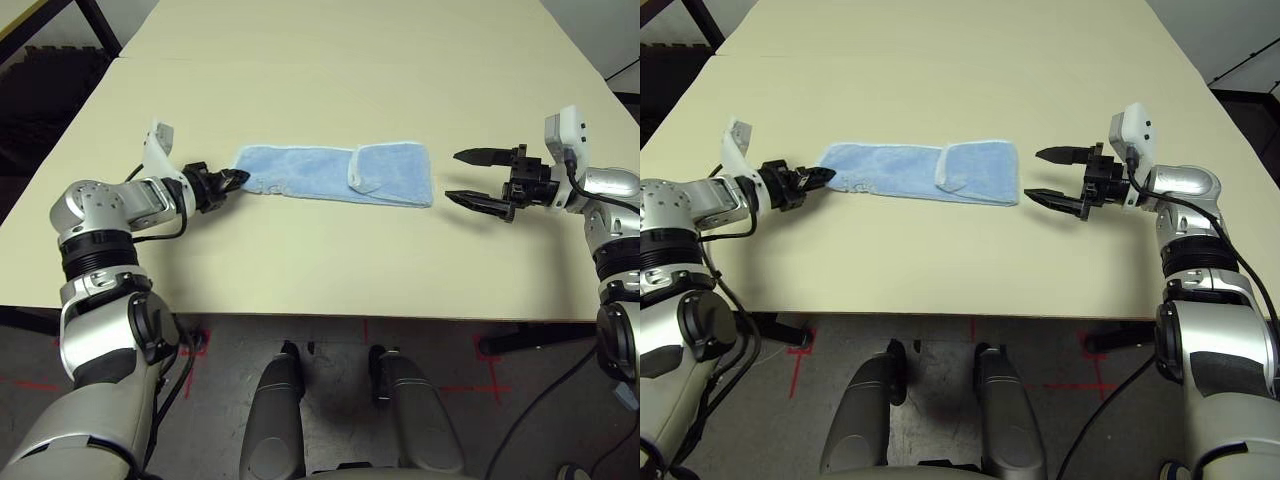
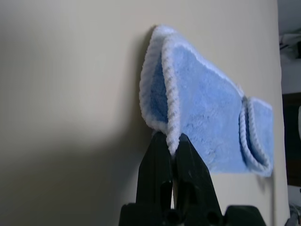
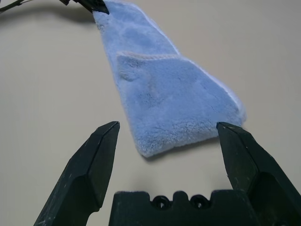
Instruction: Fold the towel and set it aside.
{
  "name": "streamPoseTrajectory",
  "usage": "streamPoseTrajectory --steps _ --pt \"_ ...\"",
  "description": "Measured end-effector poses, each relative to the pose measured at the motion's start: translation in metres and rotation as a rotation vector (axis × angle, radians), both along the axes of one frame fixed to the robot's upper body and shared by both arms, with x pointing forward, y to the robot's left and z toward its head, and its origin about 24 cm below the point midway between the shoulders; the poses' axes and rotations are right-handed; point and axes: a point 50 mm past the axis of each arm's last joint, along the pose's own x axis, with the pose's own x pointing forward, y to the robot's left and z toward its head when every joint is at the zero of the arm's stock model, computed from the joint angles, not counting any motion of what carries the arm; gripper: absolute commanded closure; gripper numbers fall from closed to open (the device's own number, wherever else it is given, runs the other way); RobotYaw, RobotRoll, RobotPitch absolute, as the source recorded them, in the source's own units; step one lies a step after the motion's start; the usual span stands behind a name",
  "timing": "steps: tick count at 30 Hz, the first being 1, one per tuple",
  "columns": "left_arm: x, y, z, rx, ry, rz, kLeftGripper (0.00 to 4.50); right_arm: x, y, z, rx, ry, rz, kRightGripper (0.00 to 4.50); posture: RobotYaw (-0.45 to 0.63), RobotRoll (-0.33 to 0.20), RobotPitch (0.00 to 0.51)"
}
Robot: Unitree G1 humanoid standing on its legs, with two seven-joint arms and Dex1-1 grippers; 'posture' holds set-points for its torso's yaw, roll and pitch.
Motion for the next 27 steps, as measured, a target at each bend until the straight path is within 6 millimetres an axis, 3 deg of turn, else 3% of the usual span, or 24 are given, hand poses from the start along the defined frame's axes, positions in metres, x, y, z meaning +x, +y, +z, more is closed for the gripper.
streamPoseTrajectory --steps 6,16,20,27 --pt "-0.02 0.01 0.003 0.015 -0.011 0.007 4.45 0.001 0.002 0.0 -0.001 0.0 0.005 0.0 0.06 0.0 0.203" --pt "-0.021 0.024 0.021 0.043 -0.062 0.058 4.45 0.005 0.005 0.0 0.003 0.012 -0.003 0.0 0.06 0.0 0.202" --pt "-0.009 0.002 0.045 -0.001 -0.145 -0.016 4.45 0.005 0.005 0.0 0.001 0.014 -0.008 0.0 0.05 0.0 0.197" --pt "0.0 -0.064 0.067 -0.099 -0.216 -0.265 4.45 0.005 0.005 0.0 -0.002 0.006 -0.009 0.0 0.03 0.0 0.192"
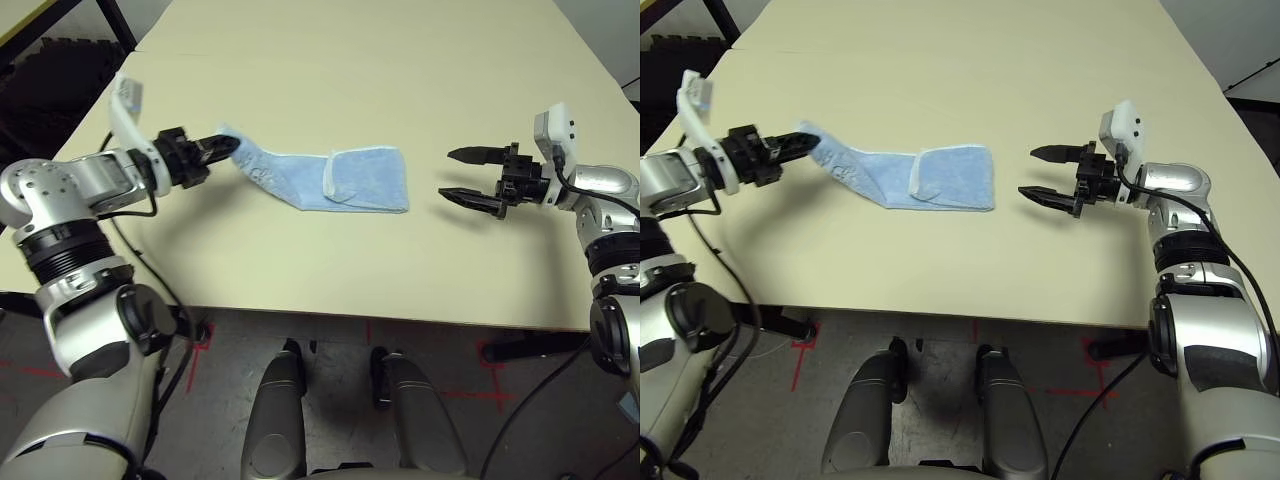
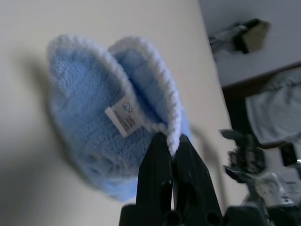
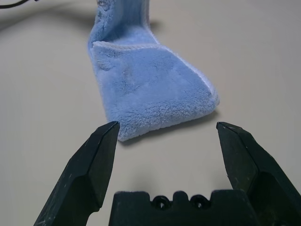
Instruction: Fold the towel and set it aside.
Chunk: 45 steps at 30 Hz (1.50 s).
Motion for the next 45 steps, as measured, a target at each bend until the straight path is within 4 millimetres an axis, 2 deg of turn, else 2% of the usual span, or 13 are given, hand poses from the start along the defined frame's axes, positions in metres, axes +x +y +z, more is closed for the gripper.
streamPoseTrajectory --steps 4,7,16,29,35,38,44,45 --pt "-0.003 -0.027 0.007 -0.007 -0.039 -0.099 4.45 0.0 -0.002 0.001 -0.004 -0.003 -0.005 0.0 0.03 0.0 0.19" --pt "-0.003 -0.045 0.005 -0.016 -0.037 -0.163 4.45 0.0 -0.002 0.001 -0.004 -0.004 -0.006 0.0 0.03 0.0 0.189" --pt "-0.003 -0.077 0.009 -0.013 -0.046 -0.262 4.45 0.0 -0.002 0.001 -0.003 -0.007 -0.009 0.0 0.03 0.0 0.184" --pt "0.005 -0.104 0.008 0.057 -0.05 -0.344 4.45 0.0 -0.002 0.001 -0.001 -0.011 -0.017 0.0 0.04 0.0 0.187" --pt "0.008 -0.124 -0.003 0.081 -0.044 -0.379 4.45 0.001 -0.001 0.001 0.001 -0.015 -0.022 0.0 0.04 0.0 0.188" --pt "0.008 -0.128 -0.006 0.093 -0.046 -0.385 4.45 0.001 -0.001 0.001 0.001 -0.016 -0.024 0.0 0.04 0.0 0.188" --pt "0.012 -0.132 -0.027 0.148 -0.013 -0.382 4.45 0.001 -0.001 0.001 0.003 -0.019 -0.03 0.0 0.03 0.0 0.193" --pt "0.013 -0.131 -0.03 0.161 -0.017 -0.378 4.24 0.001 -0.002 0.001 0.003 -0.019 -0.031 0.0 0.03 0.0 0.195"
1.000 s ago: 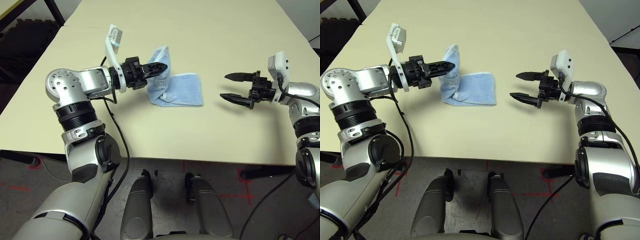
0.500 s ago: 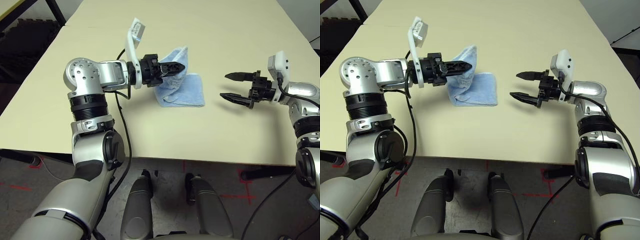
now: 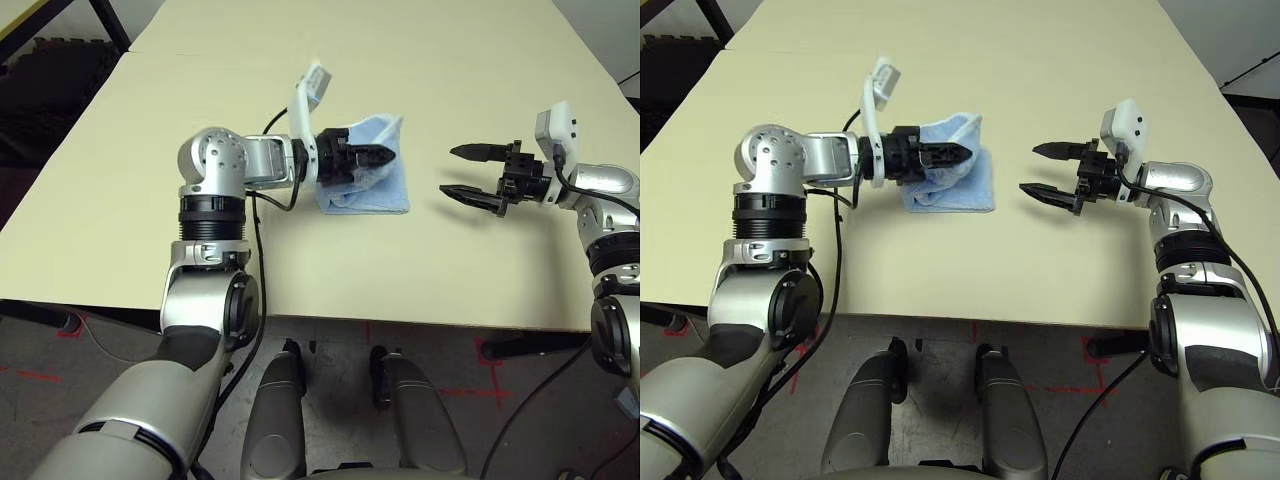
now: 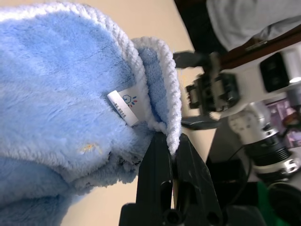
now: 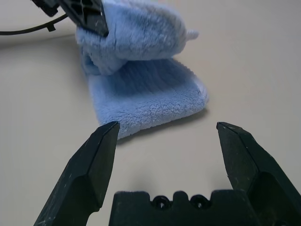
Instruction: Fold the towel and set it aside.
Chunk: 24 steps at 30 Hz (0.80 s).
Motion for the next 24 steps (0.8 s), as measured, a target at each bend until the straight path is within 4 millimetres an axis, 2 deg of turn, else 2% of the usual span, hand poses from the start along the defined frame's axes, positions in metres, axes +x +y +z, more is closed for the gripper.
streamPoseTrajectory --steps 3,7,12,19,24 --pt "0.003 0.001 -0.009 0.05 -0.01 0.006 3.5 0.0 0.0 0.0 0.0 0.0 -0.001 0.0 0.03 0.0 0.194" --pt "0.004 -0.004 -0.013 0.08 -0.044 0.005 1.98 0.0 0.0 0.0 0.0 -0.001 -0.002 0.0 0.03 0.0 0.194" --pt "-0.001 -0.019 -0.008 0.042 -0.07 -0.043 0.03 0.001 0.001 -0.001 0.011 -0.001 -0.016 0.0 0.04 0.0 0.194" --pt "-0.013 -0.025 0.001 0.053 -0.172 -0.157 0.03 0.002 0.002 -0.002 0.015 0.005 -0.016 0.0 0.04 0.0 0.197" --pt "-0.019 -0.022 -0.025 0.153 -0.158 -0.219 0.03 0.002 0.002 -0.002 0.017 0.006 -0.016 0.0 0.03 0.0 0.199"
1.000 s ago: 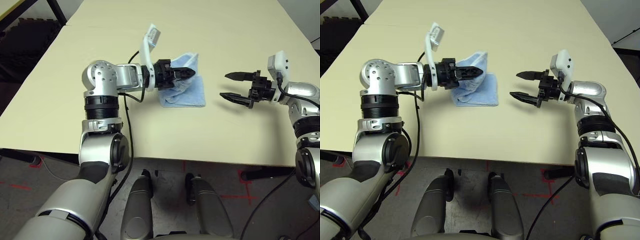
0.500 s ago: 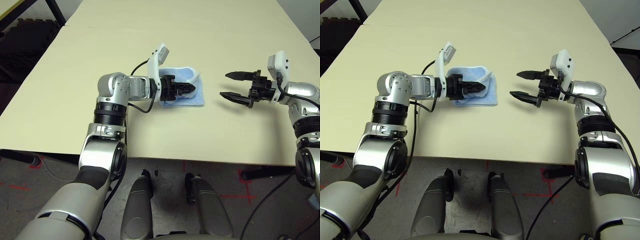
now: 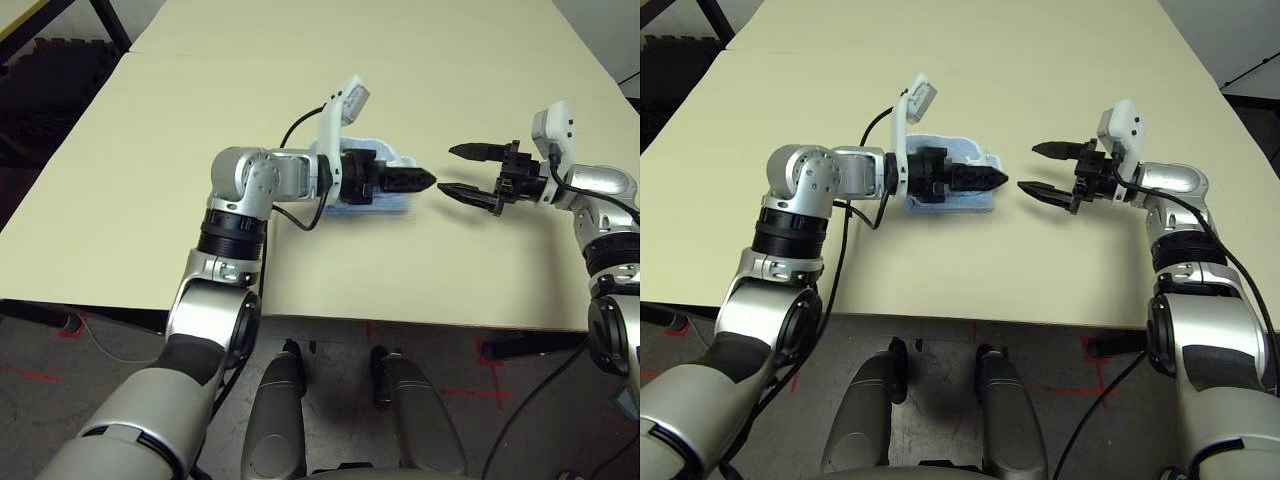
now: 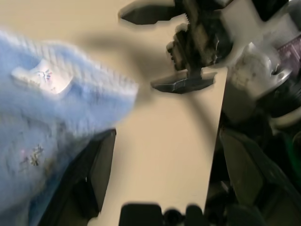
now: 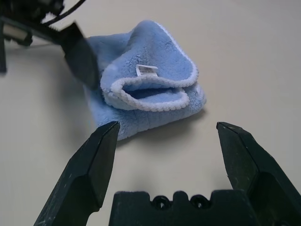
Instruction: Fold the towel and set it aside.
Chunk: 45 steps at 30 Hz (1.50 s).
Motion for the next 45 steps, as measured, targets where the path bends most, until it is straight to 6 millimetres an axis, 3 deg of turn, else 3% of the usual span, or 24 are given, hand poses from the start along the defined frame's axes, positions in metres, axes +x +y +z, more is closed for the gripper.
streamPoseTrajectory --steps 5,8,12,16,21,28,32,42,45 --pt "0.003 0.003 -0.011 0.096 -0.092 -0.02 0.03 0.0 0.0 0.001 0.0 -0.002 0.0 0.0 0.02 0.0 0.196" --pt "0.009 0.012 -0.01 0.149 -0.264 -0.063 0.03 0.0 0.0 0.001 0.0 -0.003 0.001 0.0 0.03 0.0 0.195" --pt "0.006 0.028 0.012 0.124 -0.457 -0.217 0.03 0.0 0.0 0.001 -0.001 -0.006 0.001 0.0 0.03 0.0 0.193" --pt "-0.002 0.046 0.028 0.139 -0.497 -0.328 0.03 0.002 0.001 0.006 0.003 -0.012 0.004 0.0 0.04 0.0 0.189" --pt "-0.011 0.056 0.063 0.106 -0.556 -0.45 0.03 0.007 0.005 0.018 0.013 -0.035 0.009 0.0 0.05 0.0 0.185" --pt "0.021 0.072 0.062 0.031 -0.743 -0.294 0.03 0.014 0.023 0.021 0.074 -0.028 0.044 0.0 0.05 0.0 0.181" --pt "0.032 0.086 0.05 0.019 -0.828 -0.27 0.0 0.014 0.028 0.022 0.074 -0.027 0.085 0.73 0.04 0.0 0.181" --pt "0.032 0.104 0.029 0.048 -0.866 -0.407 0.0 0.012 0.039 0.025 0.041 -0.045 0.196 4.45 0.03 0.0 0.192" --pt "0.033 0.107 0.029 0.04 -0.871 -0.403 0.0 0.012 0.043 0.023 0.044 -0.04 0.218 4.45 0.03 0.0 0.198"
